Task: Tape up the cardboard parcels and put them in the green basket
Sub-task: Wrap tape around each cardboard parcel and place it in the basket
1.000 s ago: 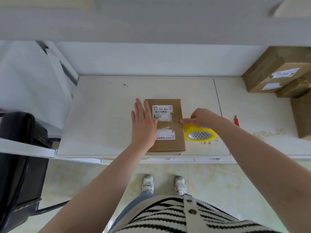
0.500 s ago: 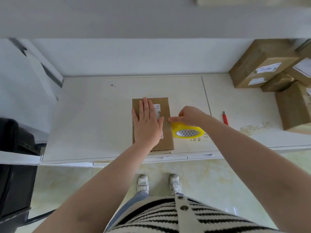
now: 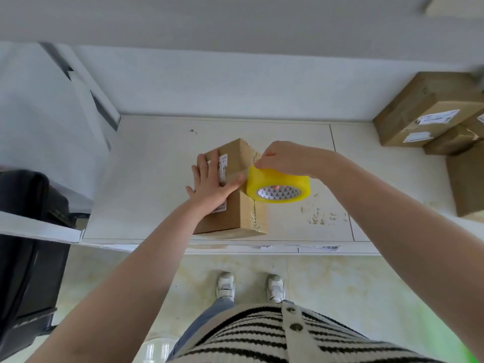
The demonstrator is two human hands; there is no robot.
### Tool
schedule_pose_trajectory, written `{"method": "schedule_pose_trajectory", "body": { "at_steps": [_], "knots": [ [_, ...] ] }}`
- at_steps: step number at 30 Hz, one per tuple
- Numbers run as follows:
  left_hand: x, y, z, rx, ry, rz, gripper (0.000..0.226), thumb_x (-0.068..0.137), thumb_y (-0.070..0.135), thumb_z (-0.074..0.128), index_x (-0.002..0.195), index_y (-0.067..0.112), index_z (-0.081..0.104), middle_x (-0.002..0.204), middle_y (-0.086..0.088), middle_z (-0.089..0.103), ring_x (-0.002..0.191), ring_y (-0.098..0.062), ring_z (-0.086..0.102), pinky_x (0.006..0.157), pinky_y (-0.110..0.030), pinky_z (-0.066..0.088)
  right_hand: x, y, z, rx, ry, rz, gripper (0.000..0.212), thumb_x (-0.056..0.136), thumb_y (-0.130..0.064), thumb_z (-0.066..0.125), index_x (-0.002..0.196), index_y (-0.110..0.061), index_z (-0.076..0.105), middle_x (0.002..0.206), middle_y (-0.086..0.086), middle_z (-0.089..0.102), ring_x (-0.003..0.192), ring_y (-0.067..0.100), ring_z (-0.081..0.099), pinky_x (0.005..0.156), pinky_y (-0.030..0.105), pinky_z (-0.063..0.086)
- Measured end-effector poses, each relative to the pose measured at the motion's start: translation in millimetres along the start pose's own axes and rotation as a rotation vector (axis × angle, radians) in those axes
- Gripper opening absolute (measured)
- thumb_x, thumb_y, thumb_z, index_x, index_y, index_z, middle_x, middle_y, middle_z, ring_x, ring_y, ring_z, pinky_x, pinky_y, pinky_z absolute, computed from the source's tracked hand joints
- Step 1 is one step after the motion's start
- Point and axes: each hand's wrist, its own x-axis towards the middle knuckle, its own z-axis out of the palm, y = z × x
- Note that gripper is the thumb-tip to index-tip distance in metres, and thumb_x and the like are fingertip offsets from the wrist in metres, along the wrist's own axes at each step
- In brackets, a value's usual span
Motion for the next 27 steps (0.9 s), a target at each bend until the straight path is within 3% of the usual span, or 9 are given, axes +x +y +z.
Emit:
{"method": "schedule_pose_trajectory", "body": {
  "at_steps": [2,4,6,8,12,18,22,24,27],
  "knots": [
    [-1,1,-3,-0.035,-0.011,-0.036,0.121,0.054,0.088,0.043,0.151,0.048,-0.015,0.162,0.007,-0.027,0.149,-0.028,-0.022,0.114,-0.07,-0.001,-2,-7,-5,0.007,-0.027,0.004,0.046,0.097,-0.042,0.048,0.11,-0.002,0.066,0.103,0.018,0.065,0.077,0.022,0.052,0.064,0.029,0.037],
    [-1,-2,-5,-0.074,-0.027,-0.037,0.12,0.054,0.087,0.046,0.15,0.05,-0.016,0.161,0.005,-0.028,0.149,-0.03,-0.023,0.114,-0.07,0.0,-5,-8,-9,0.048,-0.065,-0.011,0.045,0.097,-0.047,0.049,0.103,-0.007,0.069,0.103,0.013,0.068,0.083,0.025,0.06,0.069,0.032,0.043],
    [-2,-5,-7,-0.117,-0.037,-0.03,0.118,0.057,0.086,0.048,0.149,0.052,-0.016,0.161,0.004,-0.029,0.148,-0.029,-0.025,0.115,-0.068,-0.001,-7,-8,-11,0.048,-0.081,-0.027,0.049,0.094,-0.054,0.051,0.089,-0.009,0.069,0.086,0.008,0.067,0.076,0.024,0.061,0.067,0.032,0.044],
    [-4,-4,-7,-0.128,-0.042,-0.034,0.119,0.054,0.088,0.049,0.148,0.054,-0.016,0.161,0.005,-0.029,0.148,-0.028,-0.025,0.116,-0.067,-0.002,-7,-5,-10,-0.058,-0.048,-0.018,0.056,0.09,-0.062,0.051,0.07,-0.01,0.06,0.065,0.003,0.055,0.058,0.019,0.049,0.055,0.027,0.038],
    [-5,-1,-4,-0.107,-0.044,-0.039,0.118,0.056,0.089,0.051,0.147,0.056,-0.017,0.161,0.006,-0.029,0.149,-0.026,-0.025,0.116,-0.065,-0.002,-5,1,-2,-0.226,0.103,0.08,0.065,0.08,-0.074,0.051,0.053,-0.014,0.053,0.045,-0.005,0.043,0.043,0.013,0.041,0.046,0.024,0.032],
    [-4,-10,-11,-0.187,-0.038,-0.072,0.103,0.079,0.073,0.06,0.146,0.057,-0.016,0.161,0.003,-0.028,0.148,-0.03,-0.025,0.116,-0.065,-0.003,-2,-4,15,-0.158,0.163,0.088,0.061,0.08,-0.07,0.055,0.058,-0.013,0.058,0.051,-0.001,0.047,0.048,0.016,0.047,0.049,0.027,0.035],
    [-4,-8,-13,-0.265,-0.05,-0.119,0.107,0.071,0.074,0.064,0.146,0.059,-0.011,0.163,0.001,-0.022,0.151,-0.036,-0.002,0.118,-0.061,0.012,-7,-7,11,-0.076,0.139,0.086,0.063,0.084,-0.07,0.052,0.056,-0.013,0.053,0.051,-0.001,0.046,0.048,0.015,0.044,0.051,0.028,0.034],
    [-5,-6,-10,-0.325,-0.007,-0.1,0.108,0.07,0.068,0.068,0.148,0.058,-0.005,0.165,0.002,-0.015,0.151,-0.033,0.007,0.118,-0.058,0.018,-13,-5,6,-0.024,0.129,0.09,0.061,0.087,-0.066,0.052,0.056,-0.014,0.05,0.053,-0.001,0.043,0.049,0.016,0.041,0.052,0.027,0.032],
    [-7,5,6,-0.456,-0.023,-0.035,0.106,0.075,0.06,0.073,0.152,0.054,0.0,0.166,0.005,-0.009,0.153,-0.023,0.005,0.118,-0.05,0.016,-24,-1,-10,-0.084,0.116,0.076,0.056,0.089,-0.055,0.055,0.053,-0.015,0.042,0.05,-0.002,0.034,0.047,0.016,0.034,0.049,0.027,0.027]
  ]
}}
